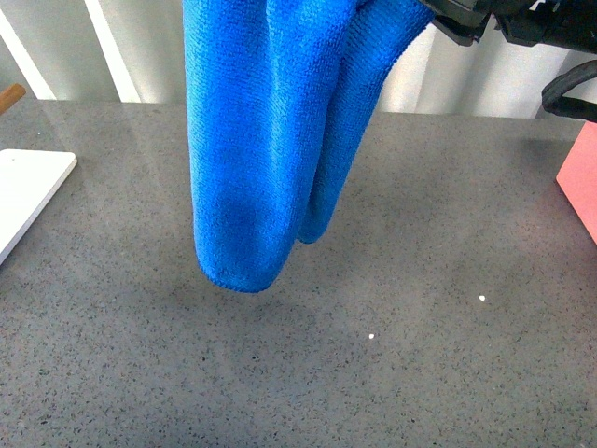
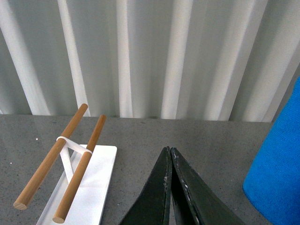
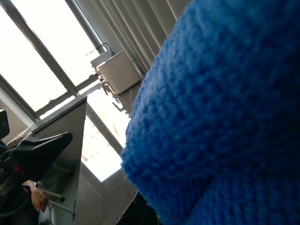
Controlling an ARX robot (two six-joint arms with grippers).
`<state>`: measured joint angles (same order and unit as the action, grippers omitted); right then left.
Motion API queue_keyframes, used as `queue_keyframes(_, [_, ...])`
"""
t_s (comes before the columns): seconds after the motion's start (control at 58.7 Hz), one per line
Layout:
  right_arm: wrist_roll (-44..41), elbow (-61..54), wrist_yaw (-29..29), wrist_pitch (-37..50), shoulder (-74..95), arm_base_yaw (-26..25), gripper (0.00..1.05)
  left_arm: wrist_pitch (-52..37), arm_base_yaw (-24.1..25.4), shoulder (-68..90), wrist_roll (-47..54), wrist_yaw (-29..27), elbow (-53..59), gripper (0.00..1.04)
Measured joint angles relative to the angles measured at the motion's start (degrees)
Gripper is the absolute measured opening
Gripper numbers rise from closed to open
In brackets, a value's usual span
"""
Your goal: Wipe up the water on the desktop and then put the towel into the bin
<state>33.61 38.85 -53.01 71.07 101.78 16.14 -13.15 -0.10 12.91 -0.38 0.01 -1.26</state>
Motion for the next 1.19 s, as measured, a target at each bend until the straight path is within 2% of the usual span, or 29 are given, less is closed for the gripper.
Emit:
queue_keyframes(0.204, [-0.57, -0.50, -0.02, -1.31, -0.81, -0.42, 0.04, 3.30, 0.00, -3.26, 0.00, 0.00, -0.02, 0.03])
queue_keyframes(0.307, [-0.83, -0.81, -0.24, -1.53, -0.98, -0.55, 0.04, 11.93, 0.00, -9.90, 0.04, 0.00, -0.02, 0.03])
queue_keyframes(0.562, [-1.42, -1.86, 0.04, -3.37, -1.97, -1.22, 0.04, 13.11, 0.00, -12.68, 0.02, 0.00, -0.02, 0.04])
queue_keyframes(0.681, [-2.71, -2.51, 3.61, -11.96, -5.14, -1.49, 0.04, 13.11, 0.00, -12.68, 0.02, 0.00, -0.02, 0.20])
queue_keyframes(0.903, [-15.12, -1.84, 12.94, -43.98, -13.18, -2.71, 0.04, 13.11, 0.00, -12.70, 0.04, 0.00, -0.02, 0.54])
queue_keyframes(0.988, [-20.02, 2.05, 18.71, -59.23, -10.73, -4.09, 0.04, 13.11, 0.00, -12.70, 0.04, 0.00, -0.02, 0.67])
queue_keyframes(1.056, [-23.45, 4.66, 24.00, -70.31, -6.75, -5.03, 0.04, 13.11, 0.00, -12.70, 0.04, 0.00, -0.02, 0.83])
queue_keyframes(1.124, [-26.51, 5.97, 29.27, -75.45, -1.70, -5.79, 0.04, 13.11, 0.00, -12.68, 0.07, -0.02, -0.02, 0.99])
queue_keyframes(1.193, [-29.07, 9.42, 34.67, -77.53, 4.39, -6.67, 0.04, 13.11, 0.00, -12.81, 0.13, 0.02, -0.02, 0.97])
